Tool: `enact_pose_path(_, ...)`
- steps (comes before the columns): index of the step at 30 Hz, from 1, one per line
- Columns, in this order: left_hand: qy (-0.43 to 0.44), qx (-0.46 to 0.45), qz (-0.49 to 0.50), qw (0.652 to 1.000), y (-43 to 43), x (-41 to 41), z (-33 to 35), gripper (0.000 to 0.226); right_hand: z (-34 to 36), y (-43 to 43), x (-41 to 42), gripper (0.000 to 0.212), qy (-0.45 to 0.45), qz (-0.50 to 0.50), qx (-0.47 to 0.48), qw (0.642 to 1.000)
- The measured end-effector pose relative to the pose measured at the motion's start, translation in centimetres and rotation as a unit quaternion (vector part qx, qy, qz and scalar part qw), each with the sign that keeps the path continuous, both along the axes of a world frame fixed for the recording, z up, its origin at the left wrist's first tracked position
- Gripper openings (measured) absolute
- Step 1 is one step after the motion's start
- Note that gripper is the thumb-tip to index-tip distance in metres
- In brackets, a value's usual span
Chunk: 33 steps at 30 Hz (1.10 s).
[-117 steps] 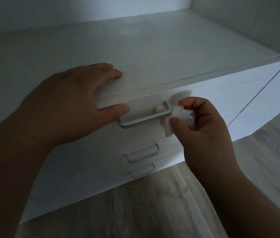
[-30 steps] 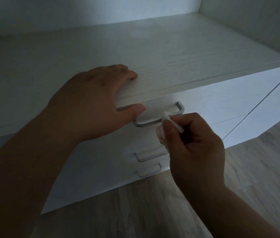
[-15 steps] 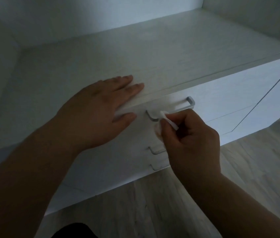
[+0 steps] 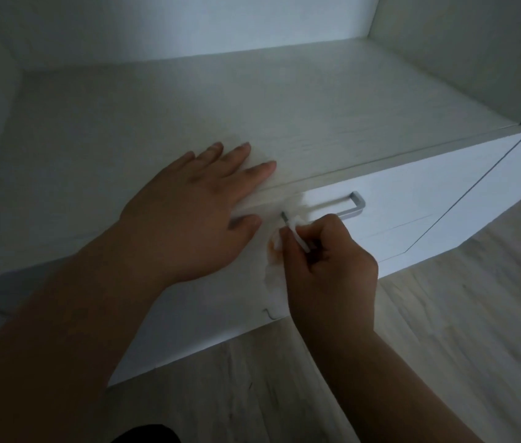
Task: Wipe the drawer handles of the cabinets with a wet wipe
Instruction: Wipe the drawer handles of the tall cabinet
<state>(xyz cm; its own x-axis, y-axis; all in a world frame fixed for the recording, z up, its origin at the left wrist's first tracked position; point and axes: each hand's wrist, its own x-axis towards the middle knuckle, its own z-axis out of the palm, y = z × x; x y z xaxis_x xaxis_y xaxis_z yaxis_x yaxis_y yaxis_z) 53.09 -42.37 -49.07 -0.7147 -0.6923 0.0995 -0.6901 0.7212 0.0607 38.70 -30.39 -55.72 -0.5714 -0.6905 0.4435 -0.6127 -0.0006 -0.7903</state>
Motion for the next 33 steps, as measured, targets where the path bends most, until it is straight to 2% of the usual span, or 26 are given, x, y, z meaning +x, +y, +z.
enact_pose_path(5,0.005,-0.002,-0.009,1.000,0.0,0.2,0.1,0.075,1.0,-0.3,0.6,0.009,0.021,-0.002,0.020,1.000)
enact_pose_path(10,0.010,-0.015,-0.013,1.000,-0.1,0.3,-0.2,0.075,2.0,1.6,-0.8,0.014,-0.001,-0.069,0.028,0.997)
enact_pose_path(12,0.013,-0.018,-0.016,1.000,-0.1,0.3,-0.2,0.074,2.5,1.6,-1.3,0.019,0.001,-0.080,0.069,0.994)
enact_pose_path(15,0.009,-0.025,-0.020,0.999,-0.2,0.2,-0.4,0.074,3.6,0.8,-0.9,0.026,0.028,-0.027,0.152,0.988)
enact_pose_path(19,0.003,-0.033,-0.022,0.999,-0.3,0.2,-0.5,0.077,5.2,0.3,-0.6,0.027,0.048,-0.013,0.208,0.977)
enact_pose_path(22,-0.001,-0.033,-0.025,0.999,-0.4,0.2,-0.4,0.080,6.6,0.1,-1.0,0.021,-0.035,0.029,0.238,0.970)
enact_pose_path(24,0.002,-0.036,-0.026,0.999,-0.4,0.2,-0.5,0.079,7.6,0.1,-1.4,0.022,-0.112,0.045,0.230,0.966)
enact_pose_path(25,0.005,-0.038,-0.026,0.999,-0.4,0.2,-0.5,0.077,7.9,0.1,-1.7,0.023,-0.120,0.039,0.225,0.966)
enact_pose_path(30,0.008,-0.043,-0.029,0.999,-0.4,0.1,-0.5,0.077,6.6,-0.5,-0.6,0.025,0.051,0.038,0.296,0.953)
enact_pose_path(32,0.012,-0.048,-0.031,0.998,-0.6,0.0,-0.6,0.077,6.3,-0.8,-0.5,0.025,0.067,0.025,0.302,0.951)
enact_pose_path(33,0.014,-0.052,-0.031,0.998,-0.6,0.1,-0.7,0.077,6.4,-0.8,-0.6,0.025,0.046,0.023,0.295,0.954)
